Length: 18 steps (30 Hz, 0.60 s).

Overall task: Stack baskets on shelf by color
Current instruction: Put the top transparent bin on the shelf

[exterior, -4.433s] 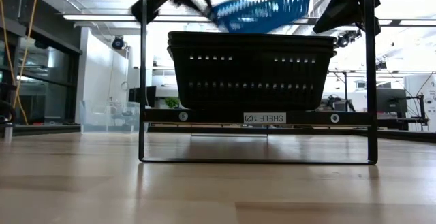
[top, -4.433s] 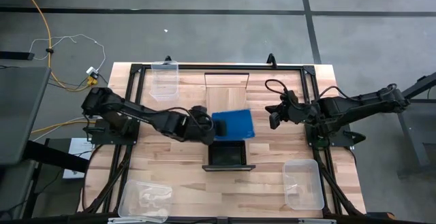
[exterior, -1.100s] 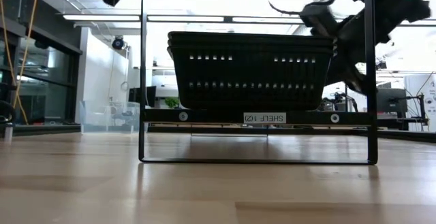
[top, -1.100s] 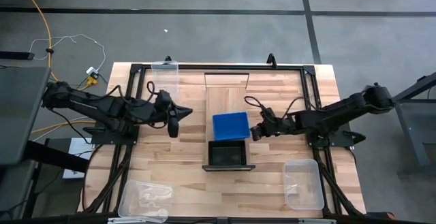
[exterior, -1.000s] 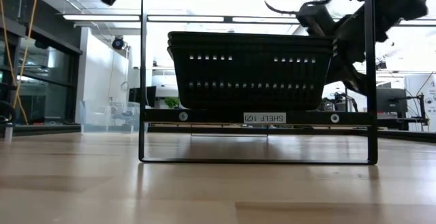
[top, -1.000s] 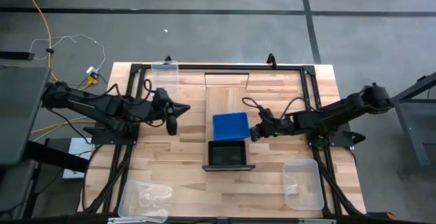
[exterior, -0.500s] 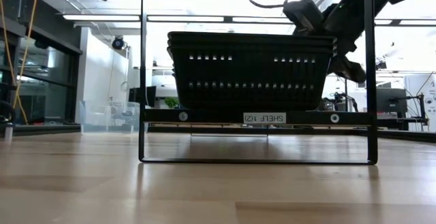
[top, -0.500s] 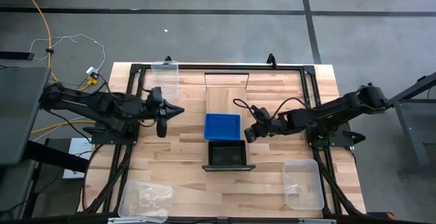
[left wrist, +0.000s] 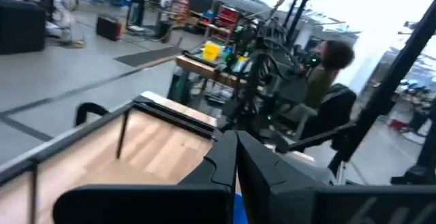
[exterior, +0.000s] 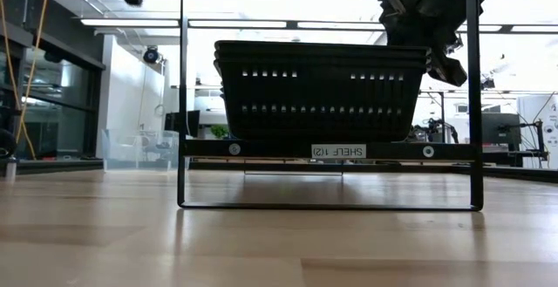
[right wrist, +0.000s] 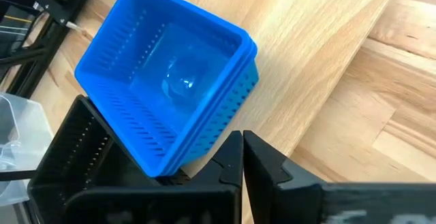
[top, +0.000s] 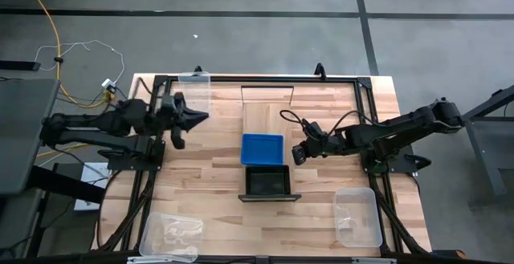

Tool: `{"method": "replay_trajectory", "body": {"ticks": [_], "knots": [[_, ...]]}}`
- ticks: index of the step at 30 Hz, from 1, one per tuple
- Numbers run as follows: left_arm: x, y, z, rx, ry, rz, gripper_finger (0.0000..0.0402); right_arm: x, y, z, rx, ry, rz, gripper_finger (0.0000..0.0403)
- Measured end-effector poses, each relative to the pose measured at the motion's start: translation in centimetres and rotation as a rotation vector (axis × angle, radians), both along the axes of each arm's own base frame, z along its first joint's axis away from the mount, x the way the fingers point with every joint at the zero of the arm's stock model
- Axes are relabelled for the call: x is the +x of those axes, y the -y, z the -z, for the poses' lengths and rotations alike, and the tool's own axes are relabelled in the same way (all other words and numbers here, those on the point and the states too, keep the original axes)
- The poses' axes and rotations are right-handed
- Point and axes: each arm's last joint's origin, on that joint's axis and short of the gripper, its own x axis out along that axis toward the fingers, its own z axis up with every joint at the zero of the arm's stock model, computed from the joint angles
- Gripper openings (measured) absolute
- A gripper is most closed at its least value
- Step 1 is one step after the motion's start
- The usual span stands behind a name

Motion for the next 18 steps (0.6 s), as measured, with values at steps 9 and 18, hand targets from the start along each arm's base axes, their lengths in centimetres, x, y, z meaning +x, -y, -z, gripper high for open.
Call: {"method": "replay_trajectory", "body": {"ticks": [9,18], "knots": [[0.5,-3.5,2.2,-0.047,-0.315,-0.202,0.0006,0.0,-0.1,0.0,0.015,-0.003,-0.012,0.0000],[0.2,-8.2,4.1,-0.143,-0.865,-0.208,0.0083,0.0,-0.1,0.0,0.034,-0.002,-0.007,0.0000]]}}
